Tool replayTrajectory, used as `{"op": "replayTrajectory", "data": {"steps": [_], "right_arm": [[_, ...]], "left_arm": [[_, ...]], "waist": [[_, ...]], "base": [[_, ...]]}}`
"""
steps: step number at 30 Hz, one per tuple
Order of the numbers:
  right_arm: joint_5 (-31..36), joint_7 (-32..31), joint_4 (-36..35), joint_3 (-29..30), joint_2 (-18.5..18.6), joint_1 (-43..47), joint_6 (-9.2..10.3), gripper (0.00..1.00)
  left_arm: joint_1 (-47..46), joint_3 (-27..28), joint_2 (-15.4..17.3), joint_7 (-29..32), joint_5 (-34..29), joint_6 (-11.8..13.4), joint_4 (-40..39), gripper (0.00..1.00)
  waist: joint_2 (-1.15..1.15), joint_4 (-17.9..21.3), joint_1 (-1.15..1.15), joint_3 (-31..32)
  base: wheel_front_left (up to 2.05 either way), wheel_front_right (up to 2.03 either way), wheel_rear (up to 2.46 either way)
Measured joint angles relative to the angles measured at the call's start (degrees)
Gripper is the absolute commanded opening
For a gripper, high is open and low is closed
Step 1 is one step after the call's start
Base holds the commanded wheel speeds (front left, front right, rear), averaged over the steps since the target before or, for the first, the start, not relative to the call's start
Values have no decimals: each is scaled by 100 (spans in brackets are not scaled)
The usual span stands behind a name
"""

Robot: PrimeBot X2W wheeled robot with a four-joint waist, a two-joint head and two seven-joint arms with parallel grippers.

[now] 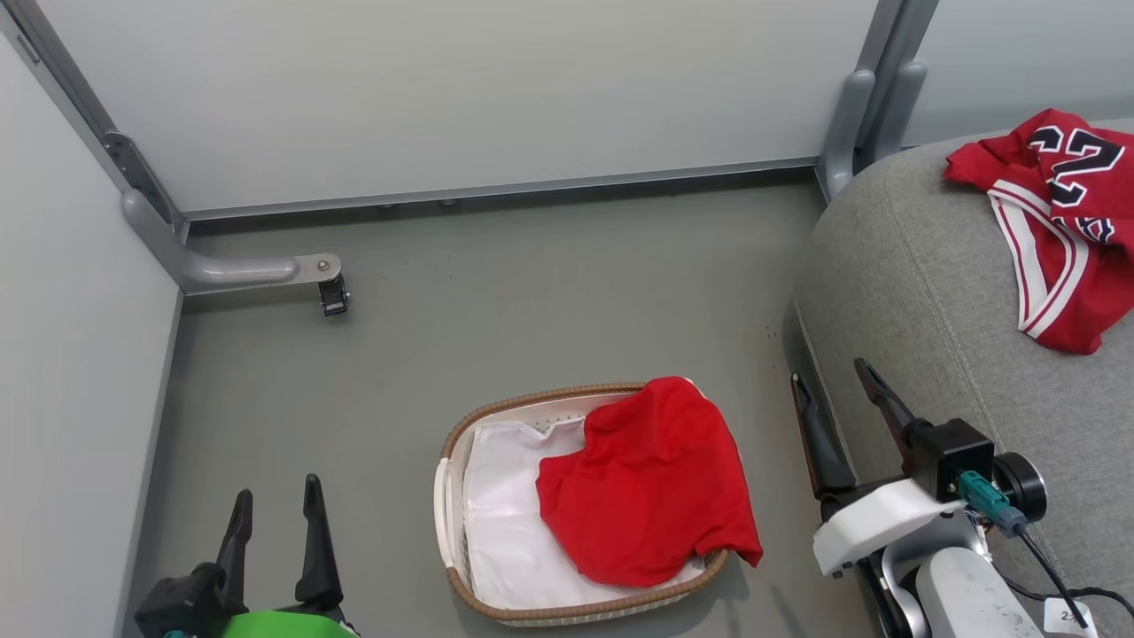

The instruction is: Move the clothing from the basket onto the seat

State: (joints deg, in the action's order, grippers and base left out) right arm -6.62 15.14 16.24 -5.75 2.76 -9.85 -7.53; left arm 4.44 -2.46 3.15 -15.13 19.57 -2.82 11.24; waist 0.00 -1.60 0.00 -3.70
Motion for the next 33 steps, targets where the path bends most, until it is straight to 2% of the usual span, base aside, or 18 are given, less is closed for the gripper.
{"op": "replayTrajectory", "data": {"steps": [26, 33], "right_arm": [[-112, 0, 78, -54, 0, 9, 0, 100], [-13, 0, -57, 191, 1, -102, 0, 100]], "left_arm": [[-20, -86, -24, 1, -65, -19, 35, 100], [-372, -334, -26, 1, -478, -148, 153, 100]], "waist": [[0, -12, 0, -98], [0, 2, 0, -325]], "base": [[0, 0, 0], [0, 0, 0]]}}
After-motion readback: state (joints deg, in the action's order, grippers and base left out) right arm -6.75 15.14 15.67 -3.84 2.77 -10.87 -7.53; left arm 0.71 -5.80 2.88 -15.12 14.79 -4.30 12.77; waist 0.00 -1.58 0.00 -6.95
